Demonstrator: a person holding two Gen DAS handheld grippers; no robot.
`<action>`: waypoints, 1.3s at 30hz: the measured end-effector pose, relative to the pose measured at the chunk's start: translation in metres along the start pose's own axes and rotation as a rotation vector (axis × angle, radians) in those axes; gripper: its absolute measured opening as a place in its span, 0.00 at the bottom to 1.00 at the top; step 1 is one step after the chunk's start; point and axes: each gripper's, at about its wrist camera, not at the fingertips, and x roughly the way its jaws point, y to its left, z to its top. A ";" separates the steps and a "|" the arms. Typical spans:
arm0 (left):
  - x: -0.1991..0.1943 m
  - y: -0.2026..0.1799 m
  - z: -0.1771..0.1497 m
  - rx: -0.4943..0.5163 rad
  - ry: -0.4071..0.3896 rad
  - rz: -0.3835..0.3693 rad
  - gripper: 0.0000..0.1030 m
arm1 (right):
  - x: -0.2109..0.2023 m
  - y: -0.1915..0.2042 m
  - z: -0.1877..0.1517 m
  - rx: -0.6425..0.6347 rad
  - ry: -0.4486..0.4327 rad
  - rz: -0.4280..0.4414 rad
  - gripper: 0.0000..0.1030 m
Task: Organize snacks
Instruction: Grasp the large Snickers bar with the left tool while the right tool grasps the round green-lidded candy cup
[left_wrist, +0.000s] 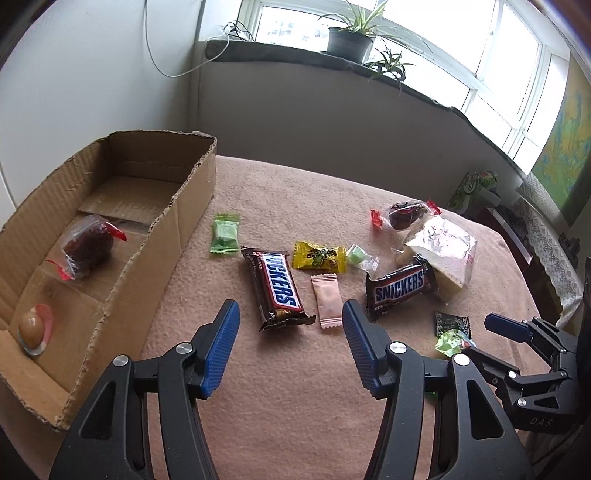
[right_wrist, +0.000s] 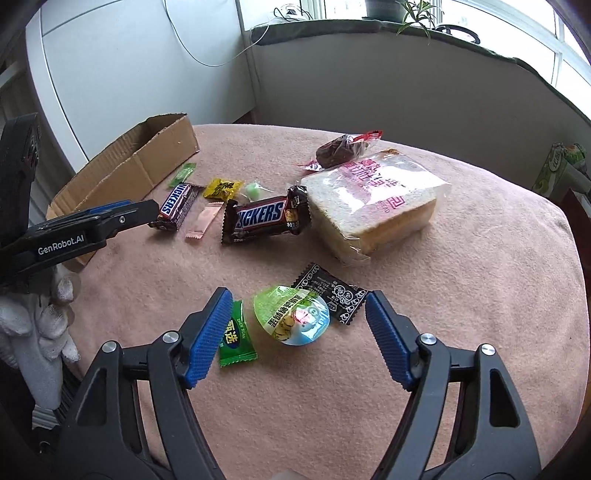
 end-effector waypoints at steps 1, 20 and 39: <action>0.003 0.000 0.001 0.004 0.002 0.006 0.53 | 0.003 -0.001 0.000 0.004 0.003 0.004 0.75; 0.045 0.006 0.010 0.016 0.066 0.064 0.31 | 0.019 0.002 -0.006 -0.006 0.047 0.047 0.48; 0.028 0.006 0.009 0.001 0.030 0.056 0.26 | -0.009 -0.007 -0.018 0.065 0.007 0.051 0.40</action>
